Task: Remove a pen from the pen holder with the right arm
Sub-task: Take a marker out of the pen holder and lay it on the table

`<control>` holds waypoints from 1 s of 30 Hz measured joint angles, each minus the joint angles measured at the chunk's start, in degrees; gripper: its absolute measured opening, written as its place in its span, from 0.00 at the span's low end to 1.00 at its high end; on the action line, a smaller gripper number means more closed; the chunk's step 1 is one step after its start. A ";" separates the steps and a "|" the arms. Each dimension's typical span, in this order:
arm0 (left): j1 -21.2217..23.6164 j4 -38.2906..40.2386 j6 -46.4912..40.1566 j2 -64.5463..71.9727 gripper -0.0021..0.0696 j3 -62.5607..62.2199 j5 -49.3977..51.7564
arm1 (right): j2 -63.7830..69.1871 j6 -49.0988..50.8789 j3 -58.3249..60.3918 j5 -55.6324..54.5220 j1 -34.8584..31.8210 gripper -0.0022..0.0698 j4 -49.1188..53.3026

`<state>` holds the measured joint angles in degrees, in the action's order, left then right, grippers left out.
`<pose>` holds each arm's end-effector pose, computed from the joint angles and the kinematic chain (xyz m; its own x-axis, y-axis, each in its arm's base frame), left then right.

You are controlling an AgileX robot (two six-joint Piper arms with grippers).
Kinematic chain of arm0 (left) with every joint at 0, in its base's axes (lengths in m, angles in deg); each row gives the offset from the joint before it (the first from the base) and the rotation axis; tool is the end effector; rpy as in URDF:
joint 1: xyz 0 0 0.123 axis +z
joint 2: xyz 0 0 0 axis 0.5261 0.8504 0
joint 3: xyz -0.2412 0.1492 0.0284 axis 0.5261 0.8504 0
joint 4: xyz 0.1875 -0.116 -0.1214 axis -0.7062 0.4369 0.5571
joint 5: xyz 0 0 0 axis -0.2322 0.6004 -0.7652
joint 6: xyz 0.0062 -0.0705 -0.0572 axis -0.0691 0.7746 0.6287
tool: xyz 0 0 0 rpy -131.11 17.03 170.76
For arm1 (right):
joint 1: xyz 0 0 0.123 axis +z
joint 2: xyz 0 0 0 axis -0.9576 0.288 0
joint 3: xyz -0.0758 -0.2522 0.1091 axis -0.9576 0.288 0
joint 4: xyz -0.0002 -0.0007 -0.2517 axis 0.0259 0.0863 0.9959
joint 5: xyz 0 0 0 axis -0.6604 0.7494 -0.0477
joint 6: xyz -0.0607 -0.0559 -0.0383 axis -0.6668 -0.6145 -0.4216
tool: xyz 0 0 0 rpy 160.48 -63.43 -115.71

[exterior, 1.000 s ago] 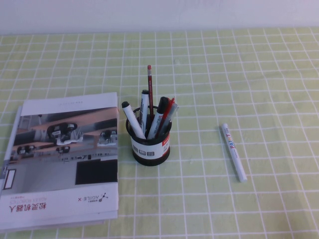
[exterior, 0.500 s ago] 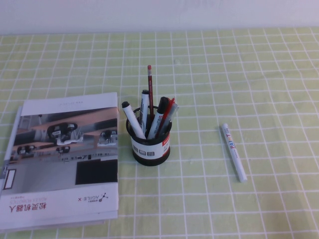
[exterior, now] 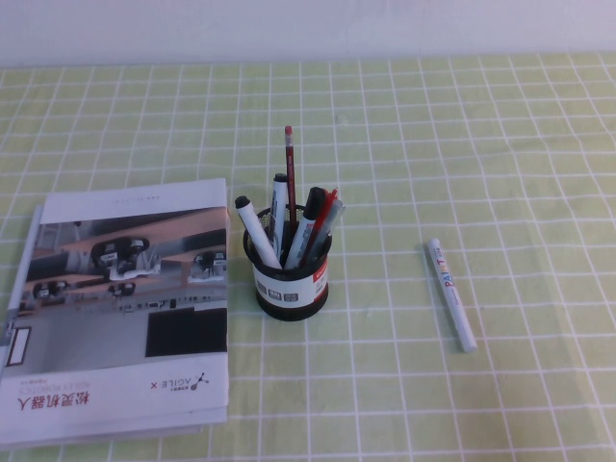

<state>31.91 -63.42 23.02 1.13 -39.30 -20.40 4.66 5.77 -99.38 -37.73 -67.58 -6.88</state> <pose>0.0520 -0.0021 0.1700 -0.3008 0.1020 -0.9482 0.0516 0.9946 0.0906 0.0782 0.0301 0.2449 -0.4387 0.4413 -0.7828 -0.1244 0.8329 0.5392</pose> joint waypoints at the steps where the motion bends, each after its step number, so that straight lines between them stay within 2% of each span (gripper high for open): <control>1: 0.00 0.00 0.00 0.00 0.02 0.00 0.00 | 3.13 -1.61 -1.54 1.17 0.00 0.01 0.04; 6: 0.00 0.00 0.00 0.00 0.02 0.00 0.00 | 17.65 -9.65 -9.20 4.95 0.00 0.01 0.29; 14: 0.00 0.00 0.00 0.00 0.02 0.00 0.00 | 31.03 -20.29 -16.56 4.21 1.69 0.01 -4.83; 18: 0.00 0.00 0.00 0.00 0.02 0.00 0.00 | 37.08 -20.76 -19.63 -0.62 9.22 0.01 -4.30; 20: 0.00 0.00 0.00 0.00 0.02 0.00 0.00 | 40.43 -20.76 -21.06 -5.06 15.07 0.01 -4.30; 26: 0.00 0.00 0.00 0.00 0.02 0.00 0.00 | 50.38 -20.89 -23.06 -24.32 32.11 0.01 -4.30; 30: 0.00 0.00 0.00 0.00 0.02 0.00 0.00 | 55.87 -17.20 -23.18 -37.36 39.62 0.06 0.32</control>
<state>31.91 -63.42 23.02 1.13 -39.30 -20.40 60.53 -11.43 -122.56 -75.09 -27.96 -6.56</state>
